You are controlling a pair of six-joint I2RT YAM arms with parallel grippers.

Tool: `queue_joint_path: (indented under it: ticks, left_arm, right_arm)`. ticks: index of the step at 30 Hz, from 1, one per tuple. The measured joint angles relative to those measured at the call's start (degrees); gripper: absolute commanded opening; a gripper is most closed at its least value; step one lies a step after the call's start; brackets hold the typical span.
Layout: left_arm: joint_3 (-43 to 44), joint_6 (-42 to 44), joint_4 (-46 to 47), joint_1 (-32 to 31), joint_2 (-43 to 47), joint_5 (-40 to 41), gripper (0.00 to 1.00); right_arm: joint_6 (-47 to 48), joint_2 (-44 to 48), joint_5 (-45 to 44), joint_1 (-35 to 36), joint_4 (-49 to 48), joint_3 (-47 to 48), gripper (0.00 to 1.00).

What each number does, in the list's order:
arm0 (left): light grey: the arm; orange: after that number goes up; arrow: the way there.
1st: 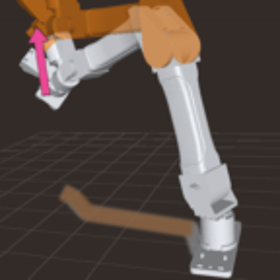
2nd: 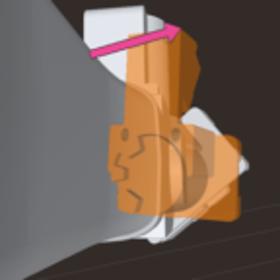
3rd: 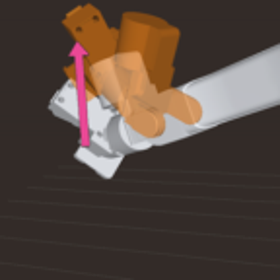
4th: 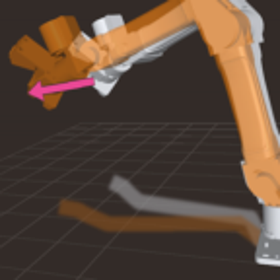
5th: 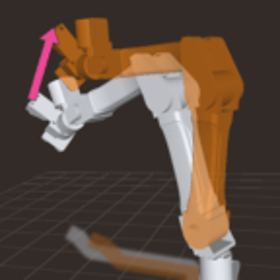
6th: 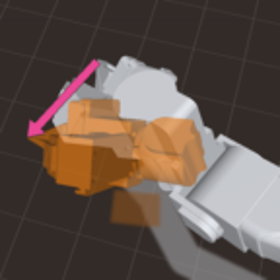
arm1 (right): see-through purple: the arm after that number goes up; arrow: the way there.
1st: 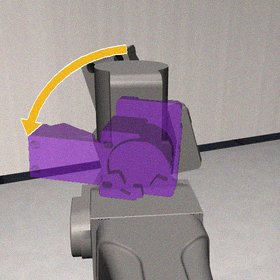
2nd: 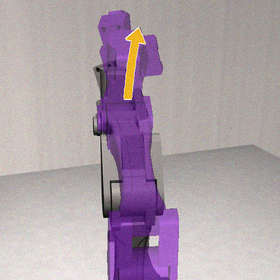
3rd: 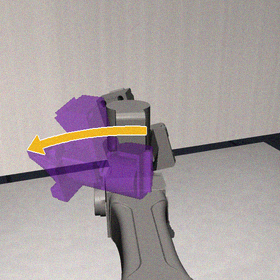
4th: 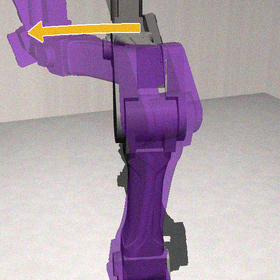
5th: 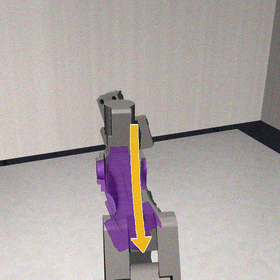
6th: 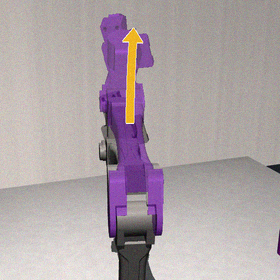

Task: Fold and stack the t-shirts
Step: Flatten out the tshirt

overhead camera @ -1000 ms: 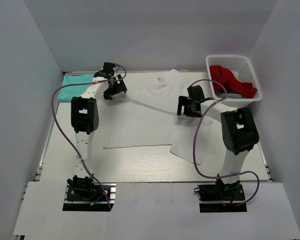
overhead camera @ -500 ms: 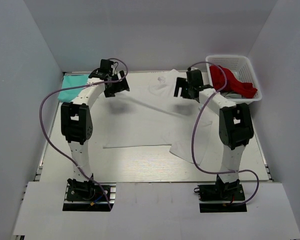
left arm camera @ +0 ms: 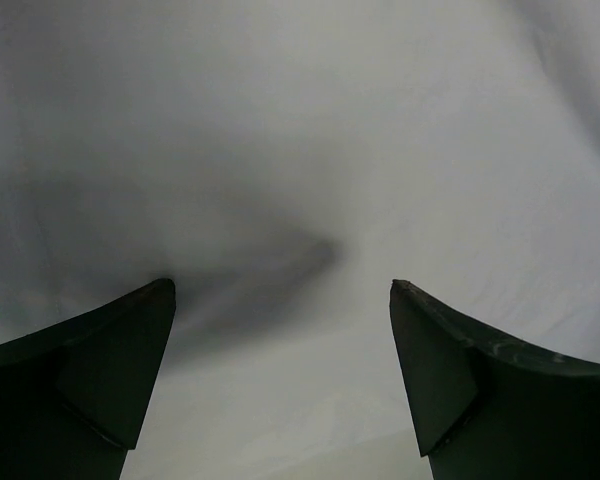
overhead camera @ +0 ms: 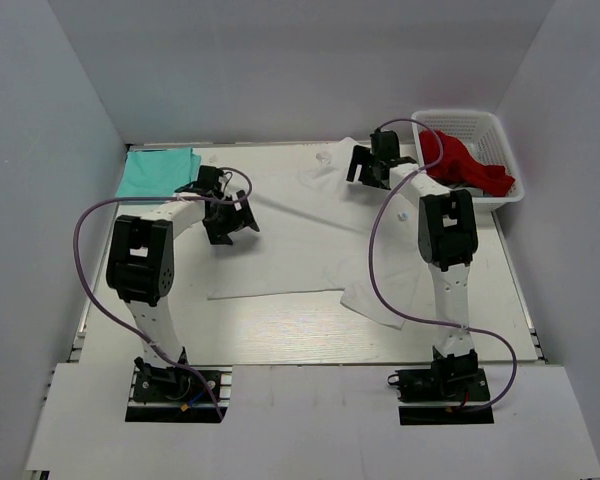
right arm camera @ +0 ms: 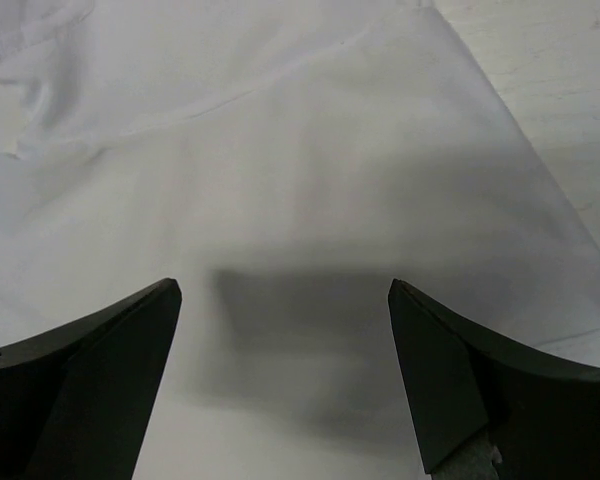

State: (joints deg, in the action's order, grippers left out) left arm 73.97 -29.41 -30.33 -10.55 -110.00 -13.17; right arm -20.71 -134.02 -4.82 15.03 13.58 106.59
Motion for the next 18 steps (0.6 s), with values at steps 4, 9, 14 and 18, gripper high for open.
queue_joint_path:
  ticks: [4, 9, 14, 18]
  left_arm:
    - [-2.3, -1.1, 1.7, 0.7, 1.1, -0.2, 1.0]
    - [-2.1, -1.7, 1.4, 0.7, 1.1, 1.2, 1.0]
    - [1.8, -0.6, -2.8, 0.4, -0.9, 4.1, 1.0]
    - [4.7, 0.8, -5.4, 0.4, -2.3, 6.0, 1.0]
  right_arm:
    - [-2.0, -1.3, -0.4, -1.3, 0.5, 1.2, 0.9]
    - [-4.1, -2.8, -0.3, -3.1, 0.7, 3.5, 0.9]
    - [-4.7, -3.3, -0.1, -3.8, 0.8, 4.3, 0.9]
    - [-2.8, -3.2, 2.0, -3.7, 0.8, 4.3, 0.9]
